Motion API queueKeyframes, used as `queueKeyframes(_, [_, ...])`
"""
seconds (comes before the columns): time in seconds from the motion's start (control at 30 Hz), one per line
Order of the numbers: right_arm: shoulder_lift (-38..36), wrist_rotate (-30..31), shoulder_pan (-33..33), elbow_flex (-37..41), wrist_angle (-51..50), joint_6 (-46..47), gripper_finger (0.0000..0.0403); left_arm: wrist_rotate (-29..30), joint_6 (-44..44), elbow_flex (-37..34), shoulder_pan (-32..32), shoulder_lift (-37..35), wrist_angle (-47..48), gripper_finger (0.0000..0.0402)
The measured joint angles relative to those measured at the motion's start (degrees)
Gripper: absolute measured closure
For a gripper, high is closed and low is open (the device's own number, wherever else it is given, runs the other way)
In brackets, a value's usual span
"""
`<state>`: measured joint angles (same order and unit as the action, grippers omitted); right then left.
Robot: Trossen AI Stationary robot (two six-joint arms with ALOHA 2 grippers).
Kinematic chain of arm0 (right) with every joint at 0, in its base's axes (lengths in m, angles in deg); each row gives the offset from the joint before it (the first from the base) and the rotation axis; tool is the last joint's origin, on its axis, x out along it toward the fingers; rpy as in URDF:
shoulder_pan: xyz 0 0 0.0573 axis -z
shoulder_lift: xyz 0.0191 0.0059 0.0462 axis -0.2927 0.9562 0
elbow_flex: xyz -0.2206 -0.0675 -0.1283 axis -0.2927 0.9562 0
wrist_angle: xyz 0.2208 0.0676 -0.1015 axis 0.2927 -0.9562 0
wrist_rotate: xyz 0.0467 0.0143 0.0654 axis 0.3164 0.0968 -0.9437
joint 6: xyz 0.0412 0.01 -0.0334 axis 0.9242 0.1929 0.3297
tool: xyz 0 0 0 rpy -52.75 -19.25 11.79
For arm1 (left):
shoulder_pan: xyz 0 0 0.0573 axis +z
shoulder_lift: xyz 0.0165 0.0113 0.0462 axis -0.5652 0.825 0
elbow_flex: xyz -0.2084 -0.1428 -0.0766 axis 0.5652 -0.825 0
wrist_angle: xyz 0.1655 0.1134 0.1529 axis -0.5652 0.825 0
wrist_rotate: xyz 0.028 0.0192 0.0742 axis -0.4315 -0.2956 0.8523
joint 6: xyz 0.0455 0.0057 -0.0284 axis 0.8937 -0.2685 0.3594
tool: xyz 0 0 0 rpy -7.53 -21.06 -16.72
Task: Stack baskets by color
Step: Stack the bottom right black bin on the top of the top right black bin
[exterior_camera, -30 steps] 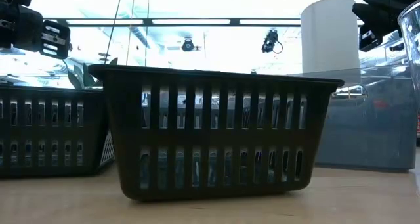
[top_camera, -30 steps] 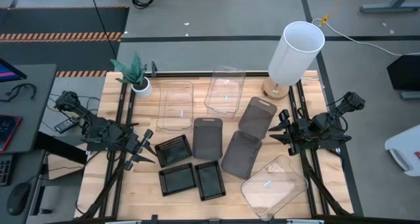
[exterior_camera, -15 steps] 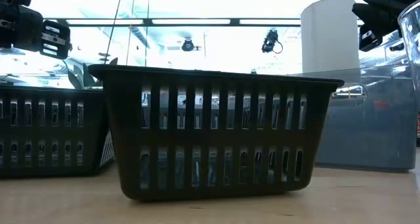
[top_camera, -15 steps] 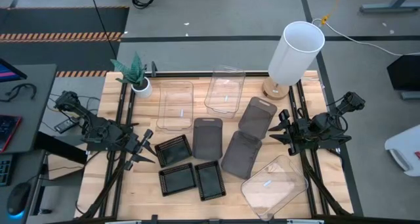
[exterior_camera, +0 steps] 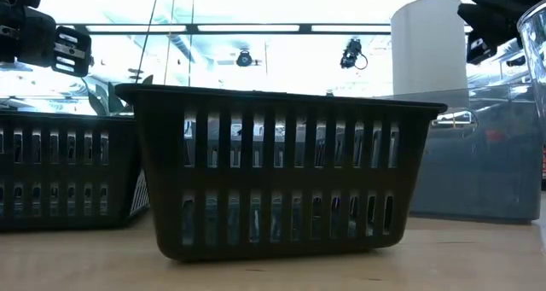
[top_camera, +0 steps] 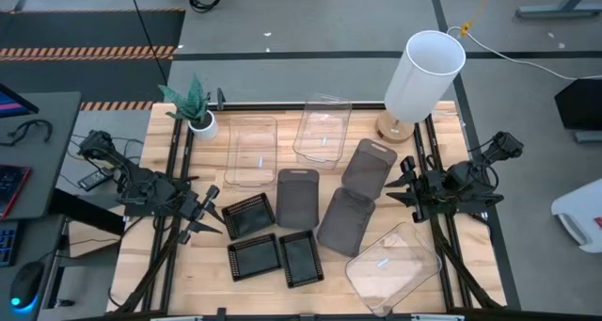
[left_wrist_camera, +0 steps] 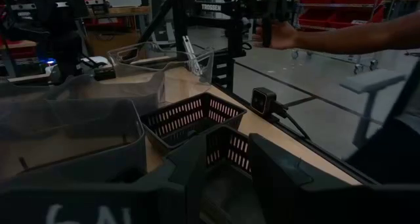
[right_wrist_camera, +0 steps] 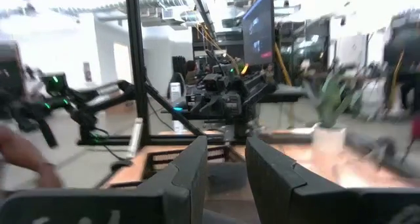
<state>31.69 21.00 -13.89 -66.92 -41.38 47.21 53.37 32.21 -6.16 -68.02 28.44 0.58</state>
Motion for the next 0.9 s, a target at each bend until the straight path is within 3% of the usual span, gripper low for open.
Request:
queueKeyframes(0.1, [-0.02, 3.0, 0.33, 0.02, 4.46, -11.62, 0.0293, 0.0, 0.0, 0.0, 0.01, 0.02, 0.01, 0.028])
queueKeyframes(0.23, [-0.04, 9.27, 2.08, 0.02, 13.82, -15.68, 0.0293, 0.0, 0.0, 0.0, 0.01, 0.02, 0.0, 0.028])
queueKeyframes(0.5, [-0.02, 30.66, 7.68, 0.02, 19.35, -1.48, 0.0292, 0.02, 0.0, 0.0, 0.02, 0.0, 0.02, 0.028])
queueKeyframes(0.9, [0.0, 31.94, 10.44, 0.02, 29.74, 0.21, 0.0293, 0.0, 0.0, 0.0, 0.0, 0.02, 0.0, 0.028])
